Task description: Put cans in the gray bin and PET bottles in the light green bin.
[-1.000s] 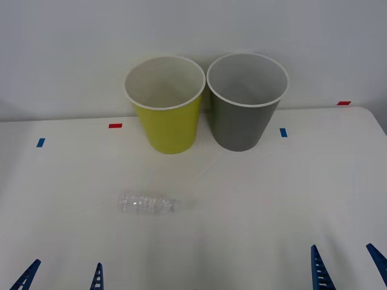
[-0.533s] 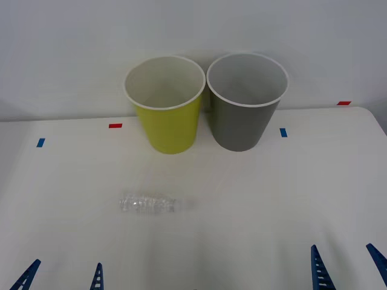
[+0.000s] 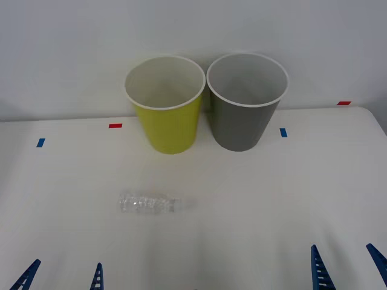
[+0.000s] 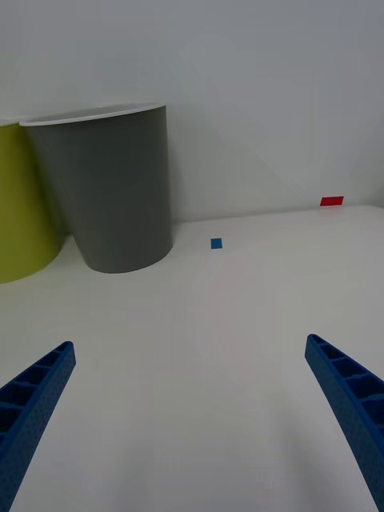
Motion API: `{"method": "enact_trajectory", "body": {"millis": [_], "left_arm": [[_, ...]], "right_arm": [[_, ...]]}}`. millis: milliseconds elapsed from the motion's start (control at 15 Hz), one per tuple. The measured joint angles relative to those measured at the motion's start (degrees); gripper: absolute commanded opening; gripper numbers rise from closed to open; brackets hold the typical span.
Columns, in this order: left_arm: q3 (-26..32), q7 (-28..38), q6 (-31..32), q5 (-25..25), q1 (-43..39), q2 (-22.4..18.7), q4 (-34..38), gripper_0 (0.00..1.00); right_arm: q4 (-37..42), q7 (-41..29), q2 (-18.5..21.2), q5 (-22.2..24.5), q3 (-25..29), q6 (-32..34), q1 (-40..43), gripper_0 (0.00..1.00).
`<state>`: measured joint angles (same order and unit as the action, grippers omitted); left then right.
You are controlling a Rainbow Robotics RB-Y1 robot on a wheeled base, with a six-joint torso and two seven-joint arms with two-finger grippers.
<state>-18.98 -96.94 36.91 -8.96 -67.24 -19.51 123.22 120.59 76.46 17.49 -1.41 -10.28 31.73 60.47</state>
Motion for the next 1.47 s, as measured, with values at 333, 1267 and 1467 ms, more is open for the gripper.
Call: {"method": "enact_trajectory", "body": {"millis": [333,1267,1467], "left_arm": [[0.0,0.0,0.0,0.0,0.0,0.0,0.0,1.00],[0.0,0.0,0.0,0.0,0.0,0.0,0.0,1.00],[0.0,0.0,0.0,0.0,0.0,0.0,0.0,1.00]], "right_arm": [[0.0,0.0,0.0,0.0,0.0,0.0,0.0,1.00],[0.0,0.0,0.0,0.0,0.0,0.0,0.0,1.00],[0.0,0.0,0.0,0.0,0.0,0.0,0.0,1.00]]}}
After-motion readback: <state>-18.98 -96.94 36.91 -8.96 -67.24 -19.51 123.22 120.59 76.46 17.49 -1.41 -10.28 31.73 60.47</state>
